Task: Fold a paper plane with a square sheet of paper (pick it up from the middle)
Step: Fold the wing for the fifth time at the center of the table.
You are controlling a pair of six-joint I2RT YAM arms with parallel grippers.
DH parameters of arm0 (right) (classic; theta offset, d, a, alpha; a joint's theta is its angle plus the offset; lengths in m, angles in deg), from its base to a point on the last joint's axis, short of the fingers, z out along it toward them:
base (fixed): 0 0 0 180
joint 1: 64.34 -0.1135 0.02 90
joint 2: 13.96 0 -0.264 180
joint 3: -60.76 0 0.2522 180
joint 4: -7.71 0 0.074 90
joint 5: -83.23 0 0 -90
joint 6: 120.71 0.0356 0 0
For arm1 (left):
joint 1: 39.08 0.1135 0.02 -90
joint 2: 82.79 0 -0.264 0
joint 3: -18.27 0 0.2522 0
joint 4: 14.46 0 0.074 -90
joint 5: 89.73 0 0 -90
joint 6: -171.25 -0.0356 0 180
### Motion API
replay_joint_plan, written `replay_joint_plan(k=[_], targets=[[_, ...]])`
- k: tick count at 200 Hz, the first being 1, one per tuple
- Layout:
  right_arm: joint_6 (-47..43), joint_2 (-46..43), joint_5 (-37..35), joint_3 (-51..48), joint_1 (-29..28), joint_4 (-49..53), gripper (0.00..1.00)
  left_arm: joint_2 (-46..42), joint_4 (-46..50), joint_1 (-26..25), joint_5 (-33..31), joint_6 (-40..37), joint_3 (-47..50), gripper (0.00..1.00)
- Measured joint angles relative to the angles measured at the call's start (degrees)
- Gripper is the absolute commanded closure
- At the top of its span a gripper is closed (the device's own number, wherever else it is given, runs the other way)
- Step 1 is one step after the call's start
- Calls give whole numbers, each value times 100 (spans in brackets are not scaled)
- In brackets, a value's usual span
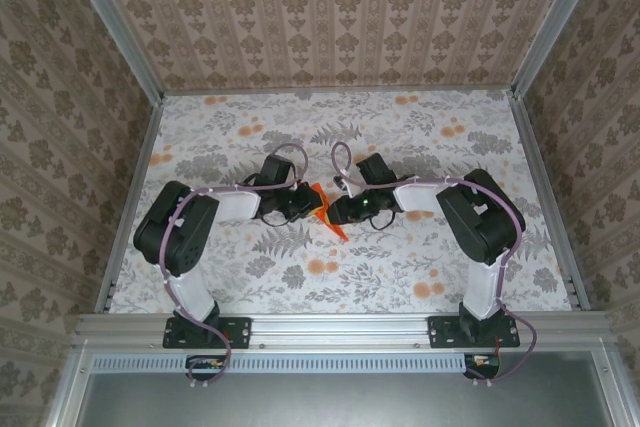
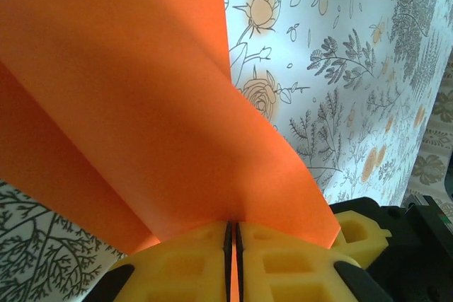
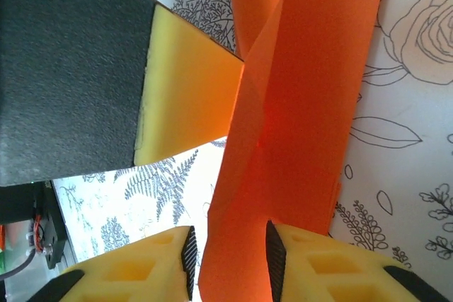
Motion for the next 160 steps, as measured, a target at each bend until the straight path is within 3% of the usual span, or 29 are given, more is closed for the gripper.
replay_joint_plan(k=[62, 106, 160], targets=[[-37, -625, -977, -291, -208, 55, 46, 68, 2, 0, -42, 0, -2, 87], [-179, -774, -1982, -417, -748, -44, 48, 96, 7, 0, -68, 0, -2, 88], [-295, -737, -2411, -404, -907, -55, 59, 96, 11, 11, -68, 0, -2, 88]])
